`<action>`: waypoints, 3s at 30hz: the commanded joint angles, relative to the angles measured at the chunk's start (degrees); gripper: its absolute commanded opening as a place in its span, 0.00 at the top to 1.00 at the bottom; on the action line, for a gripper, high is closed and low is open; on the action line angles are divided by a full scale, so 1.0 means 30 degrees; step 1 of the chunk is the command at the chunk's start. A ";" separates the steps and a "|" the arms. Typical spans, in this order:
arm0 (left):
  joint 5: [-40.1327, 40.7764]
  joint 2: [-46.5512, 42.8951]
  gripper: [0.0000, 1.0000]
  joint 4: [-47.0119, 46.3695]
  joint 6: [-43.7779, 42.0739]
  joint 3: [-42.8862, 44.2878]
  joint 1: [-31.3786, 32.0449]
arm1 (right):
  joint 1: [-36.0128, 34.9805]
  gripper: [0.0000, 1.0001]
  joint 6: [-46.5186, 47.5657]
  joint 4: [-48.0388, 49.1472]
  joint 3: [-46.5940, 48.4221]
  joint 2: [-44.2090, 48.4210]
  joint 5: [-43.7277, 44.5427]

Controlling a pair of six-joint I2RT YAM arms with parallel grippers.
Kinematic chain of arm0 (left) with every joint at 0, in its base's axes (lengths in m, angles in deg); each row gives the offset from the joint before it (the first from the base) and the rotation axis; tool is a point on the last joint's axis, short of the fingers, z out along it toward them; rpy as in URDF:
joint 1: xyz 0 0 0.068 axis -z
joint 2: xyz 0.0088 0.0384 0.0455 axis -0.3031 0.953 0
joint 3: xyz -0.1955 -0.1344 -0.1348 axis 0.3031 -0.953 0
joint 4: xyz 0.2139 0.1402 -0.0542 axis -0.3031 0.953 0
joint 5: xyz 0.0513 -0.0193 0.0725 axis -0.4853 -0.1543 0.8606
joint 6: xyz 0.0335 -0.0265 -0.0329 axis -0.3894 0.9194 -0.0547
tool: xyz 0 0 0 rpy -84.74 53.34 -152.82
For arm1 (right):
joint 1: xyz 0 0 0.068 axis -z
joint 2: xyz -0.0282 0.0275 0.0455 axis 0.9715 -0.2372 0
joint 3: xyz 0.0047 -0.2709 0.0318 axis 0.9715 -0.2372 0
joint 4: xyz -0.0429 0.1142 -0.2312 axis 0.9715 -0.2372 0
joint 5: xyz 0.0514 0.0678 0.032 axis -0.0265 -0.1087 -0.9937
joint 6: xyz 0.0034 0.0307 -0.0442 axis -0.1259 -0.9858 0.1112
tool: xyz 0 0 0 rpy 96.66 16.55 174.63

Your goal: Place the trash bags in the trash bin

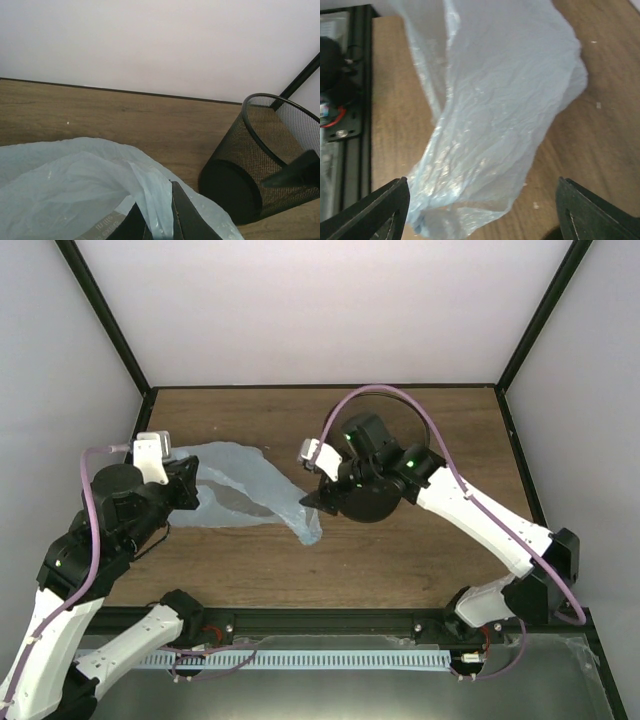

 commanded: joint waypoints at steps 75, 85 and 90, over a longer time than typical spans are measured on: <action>-0.4199 0.6561 0.96 -0.0407 -0.1659 1.1449 0.0016 | -0.1673 0.99 0.2085 0.6237 1.6808 -0.4620 0.3549; -0.6773 0.8311 0.96 -0.2669 -0.1083 1.2979 0.0016 | -0.1616 0.99 0.4682 0.8293 1.8023 -0.3573 0.7262; -0.8700 0.9208 0.96 -0.4121 -0.0191 1.2423 0.0034 | -0.1177 0.99 0.5071 0.8602 1.5952 -0.2080 0.9406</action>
